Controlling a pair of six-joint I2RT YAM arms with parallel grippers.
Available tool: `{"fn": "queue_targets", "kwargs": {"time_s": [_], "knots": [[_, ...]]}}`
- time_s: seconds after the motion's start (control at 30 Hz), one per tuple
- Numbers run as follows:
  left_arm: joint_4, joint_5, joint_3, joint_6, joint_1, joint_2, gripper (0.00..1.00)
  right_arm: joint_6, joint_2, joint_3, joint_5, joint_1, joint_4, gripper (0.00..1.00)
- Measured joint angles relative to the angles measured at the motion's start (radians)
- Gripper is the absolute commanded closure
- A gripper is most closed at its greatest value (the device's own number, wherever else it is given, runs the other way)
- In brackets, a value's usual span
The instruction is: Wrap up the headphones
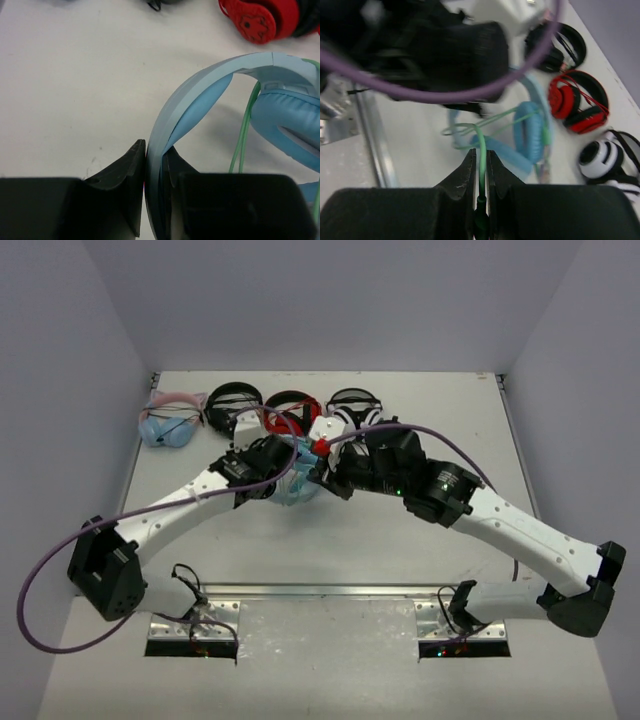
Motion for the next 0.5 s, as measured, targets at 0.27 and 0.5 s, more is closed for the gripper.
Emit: {"fn": "queue_targets", "kwargs": {"time_s": [0.27,0.5], "knots": [[0.328,0.168,-0.421,0.128,-0.052,-0.385,1.00,-0.196,0.058,0.032,0.079,-0.135,-0.098,0.99],[0.478,0.334,-0.466,0.243,-0.058,-0.414,1.00,-0.246,0.134,0.084,0.084,-0.171,-0.106,0.99]]}}
